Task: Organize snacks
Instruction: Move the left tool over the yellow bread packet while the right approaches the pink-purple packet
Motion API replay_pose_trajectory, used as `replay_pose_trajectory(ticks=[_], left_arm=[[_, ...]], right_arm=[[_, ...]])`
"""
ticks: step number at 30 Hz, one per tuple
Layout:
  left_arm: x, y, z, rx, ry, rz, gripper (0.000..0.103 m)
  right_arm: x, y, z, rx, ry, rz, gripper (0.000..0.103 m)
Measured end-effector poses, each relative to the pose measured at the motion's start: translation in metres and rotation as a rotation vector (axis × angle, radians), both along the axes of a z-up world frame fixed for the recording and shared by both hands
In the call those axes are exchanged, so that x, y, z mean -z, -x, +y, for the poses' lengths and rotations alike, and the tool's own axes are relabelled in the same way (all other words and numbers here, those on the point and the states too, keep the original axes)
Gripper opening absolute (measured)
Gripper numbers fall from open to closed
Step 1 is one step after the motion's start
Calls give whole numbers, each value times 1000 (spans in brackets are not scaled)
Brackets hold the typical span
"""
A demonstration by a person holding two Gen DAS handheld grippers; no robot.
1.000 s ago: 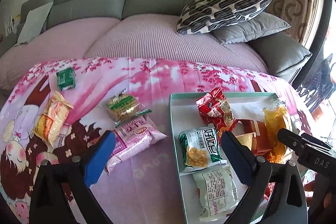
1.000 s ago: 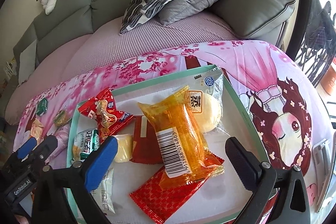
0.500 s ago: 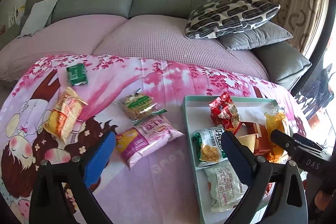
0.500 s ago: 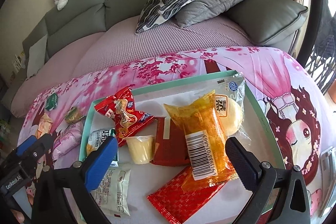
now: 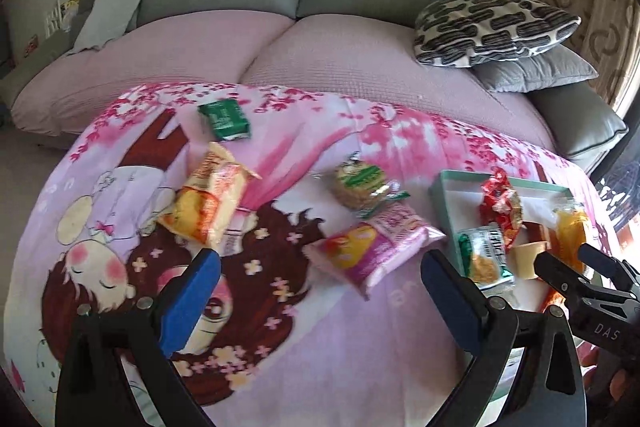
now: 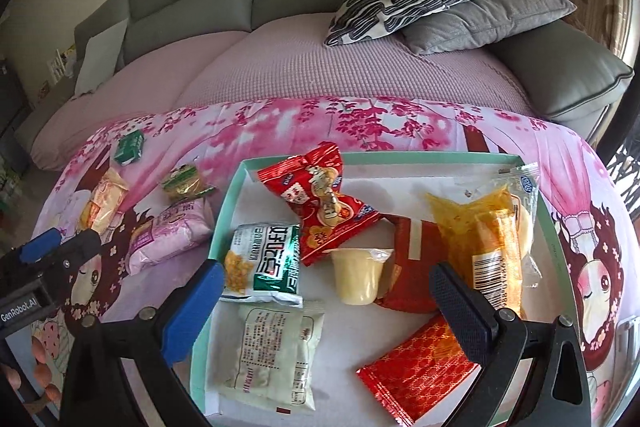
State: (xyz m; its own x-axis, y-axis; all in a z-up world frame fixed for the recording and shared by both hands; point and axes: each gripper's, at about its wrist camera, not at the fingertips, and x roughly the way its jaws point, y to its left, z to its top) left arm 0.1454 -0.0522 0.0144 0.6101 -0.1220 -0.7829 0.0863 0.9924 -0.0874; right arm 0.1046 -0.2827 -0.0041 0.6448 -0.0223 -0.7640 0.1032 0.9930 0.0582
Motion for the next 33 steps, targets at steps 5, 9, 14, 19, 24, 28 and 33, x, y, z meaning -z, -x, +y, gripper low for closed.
replay_pose_trajectory(ticks=[5, 9, 14, 19, 24, 28, 33], left_arm=[[-4, 0, 30, -70, 1, -13, 100], [-3, -1, 52, -116, 34, -7, 100], [2, -7, 71, -147, 49, 7, 100], [12, -15, 82, -168, 34, 29, 100], [23, -22, 89, -173, 29, 52, 100], [28, -27, 93, -176, 7, 55, 100], [33, -35, 91, -149, -3, 63, 100]], right_arm=[[-1, -3, 20, -50, -12, -9, 103], [-5, -4, 38, -87, -23, -31, 103], [-5, -6, 63, -147, -24, -46, 103], [2, -12, 86, -198, -30, -23, 103], [8, -20, 103, -224, -16, -1, 103], [12, -30, 114, -242, -10, 17, 103], [19, -46, 128, -277, 17, 46, 103]])
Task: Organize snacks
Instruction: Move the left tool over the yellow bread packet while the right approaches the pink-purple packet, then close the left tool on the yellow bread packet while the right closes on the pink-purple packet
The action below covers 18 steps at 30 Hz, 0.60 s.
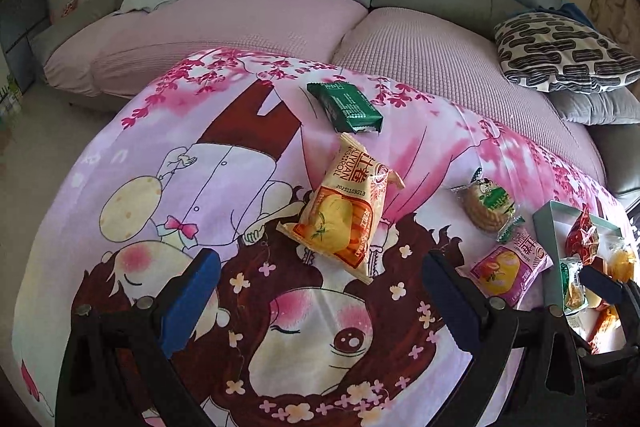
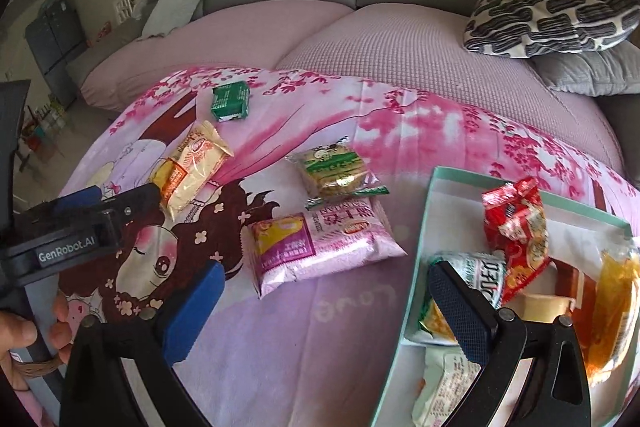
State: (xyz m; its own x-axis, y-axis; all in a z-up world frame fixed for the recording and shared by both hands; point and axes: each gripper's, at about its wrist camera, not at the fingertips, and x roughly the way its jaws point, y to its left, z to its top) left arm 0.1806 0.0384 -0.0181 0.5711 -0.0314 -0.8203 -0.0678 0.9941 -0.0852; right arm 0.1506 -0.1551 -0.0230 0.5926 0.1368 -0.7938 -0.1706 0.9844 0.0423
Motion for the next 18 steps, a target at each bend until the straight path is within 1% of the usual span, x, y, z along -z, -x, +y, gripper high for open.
replay_pose_trajectory(ticks=[8, 10, 11, 12, 16, 18], left_arm=[[8, -24, -14, 68, -17, 9, 100], [11, -32, -15, 62, -30, 14, 94], [12, -35, -16, 61, -38, 17, 87], [14, -38, -16, 60, -44, 19, 84], [23, -47, -14, 53, -36, 31, 82], [30, -51, -14, 52, -32, 47, 77]], right_arm=[[14, -21, 9, -20, 21, 24, 102], [18, -25, 10, -24, 25, 32, 99], [20, -27, 10, -26, 30, 36, 98], [22, -29, 10, -24, 35, 38, 97], [26, -32, 6, -24, 22, 41, 95], [28, -33, 7, -32, 24, 42, 95]])
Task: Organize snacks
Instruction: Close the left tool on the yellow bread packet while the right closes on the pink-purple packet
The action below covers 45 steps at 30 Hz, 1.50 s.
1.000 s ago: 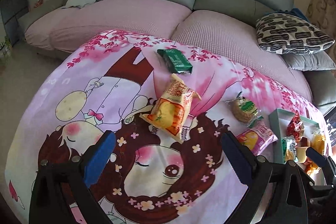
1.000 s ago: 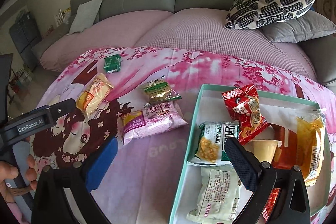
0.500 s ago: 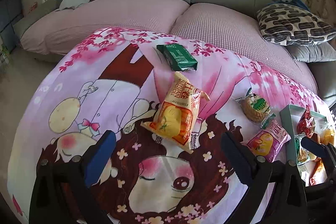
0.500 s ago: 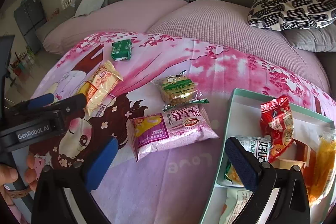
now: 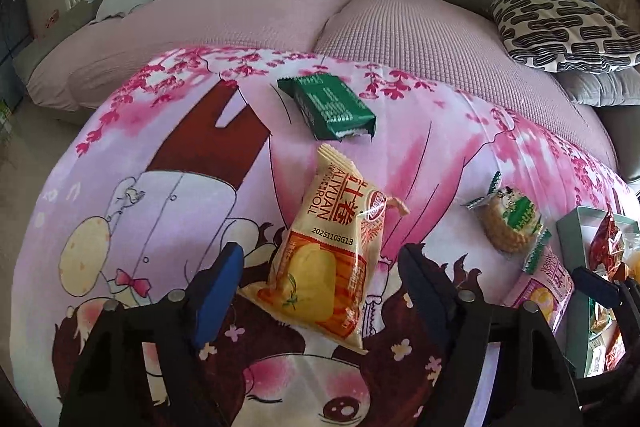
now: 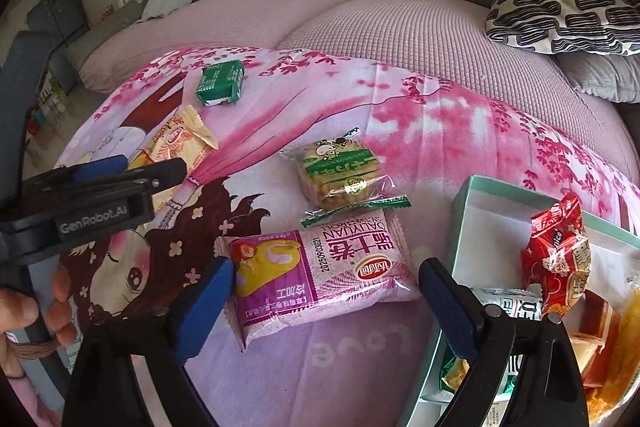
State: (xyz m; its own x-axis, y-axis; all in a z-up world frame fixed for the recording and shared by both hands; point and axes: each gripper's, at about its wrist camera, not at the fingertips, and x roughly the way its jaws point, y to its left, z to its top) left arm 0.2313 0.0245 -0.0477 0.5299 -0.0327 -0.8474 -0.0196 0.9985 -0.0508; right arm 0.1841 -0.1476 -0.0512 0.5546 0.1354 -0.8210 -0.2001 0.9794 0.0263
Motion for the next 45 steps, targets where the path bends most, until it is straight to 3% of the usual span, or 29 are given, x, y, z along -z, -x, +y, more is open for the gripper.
replay_pose_trajectory(ticks=[4, 6, 12, 18, 26, 45], left_arm=[[7, -4, -1, 0, 2, 15, 68], [7, -4, -2, 6, 9, 12, 54], [4, 0, -3, 7, 11, 16, 42], [0, 14, 6, -57, 63, 34, 40], [-19, 46, 13, -101, 100, -5, 40], [-77, 76, -18, -31, 110, -111, 40]], right_arm=[[4, -1, 6, -25, 35, -6, 94], [5, -1, 7, -29, 44, -7, 94], [4, 2, 6, -24, 46, 1, 88], [3, 6, 4, -9, 25, 14, 81], [-10, 22, -7, 27, -56, 21, 76], [-82, 78, -46, 136, -140, -149, 76]])
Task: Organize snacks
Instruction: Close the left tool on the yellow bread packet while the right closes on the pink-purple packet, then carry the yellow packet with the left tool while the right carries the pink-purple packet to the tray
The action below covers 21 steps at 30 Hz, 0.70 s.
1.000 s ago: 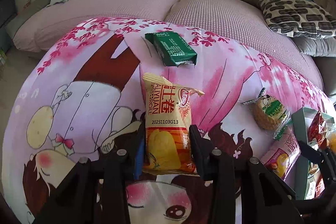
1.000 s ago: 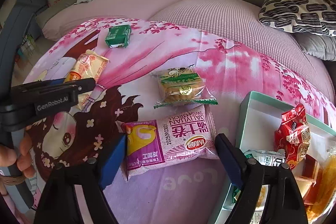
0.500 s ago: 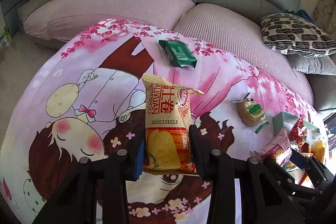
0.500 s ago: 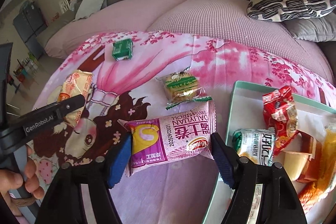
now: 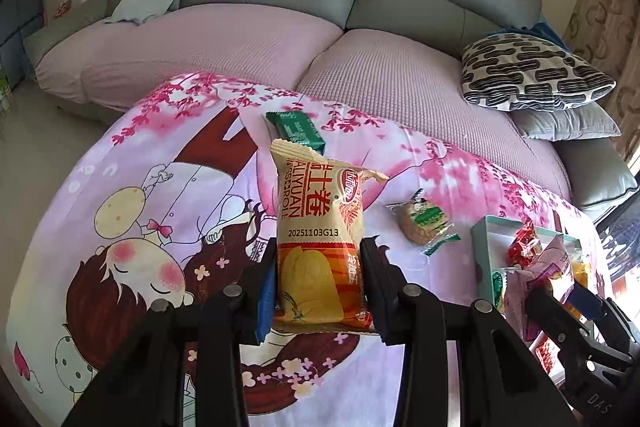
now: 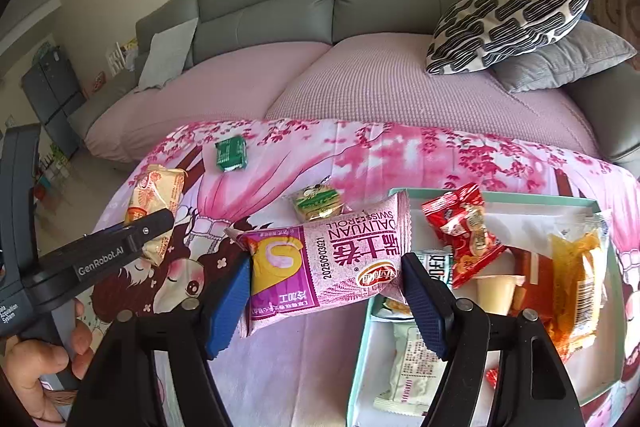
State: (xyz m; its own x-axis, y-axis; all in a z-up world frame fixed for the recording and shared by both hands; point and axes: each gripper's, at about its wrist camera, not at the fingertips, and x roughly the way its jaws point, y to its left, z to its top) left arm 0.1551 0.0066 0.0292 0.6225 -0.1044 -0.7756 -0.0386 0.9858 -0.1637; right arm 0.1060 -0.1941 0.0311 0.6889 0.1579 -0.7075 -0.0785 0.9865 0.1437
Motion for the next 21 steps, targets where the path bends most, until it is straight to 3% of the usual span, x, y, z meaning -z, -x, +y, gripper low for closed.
replay_pose_trajectory(ticks=[11, 21], left_arm=[[-17, 5, -34, 68, -4, -32, 40], [-24, 15, -86, 205, 15, -42, 40]], right_arm=[[-8, 17, -45, 117, -27, -23, 76], [-22, 53, -132, 374, -31, -54, 76]])
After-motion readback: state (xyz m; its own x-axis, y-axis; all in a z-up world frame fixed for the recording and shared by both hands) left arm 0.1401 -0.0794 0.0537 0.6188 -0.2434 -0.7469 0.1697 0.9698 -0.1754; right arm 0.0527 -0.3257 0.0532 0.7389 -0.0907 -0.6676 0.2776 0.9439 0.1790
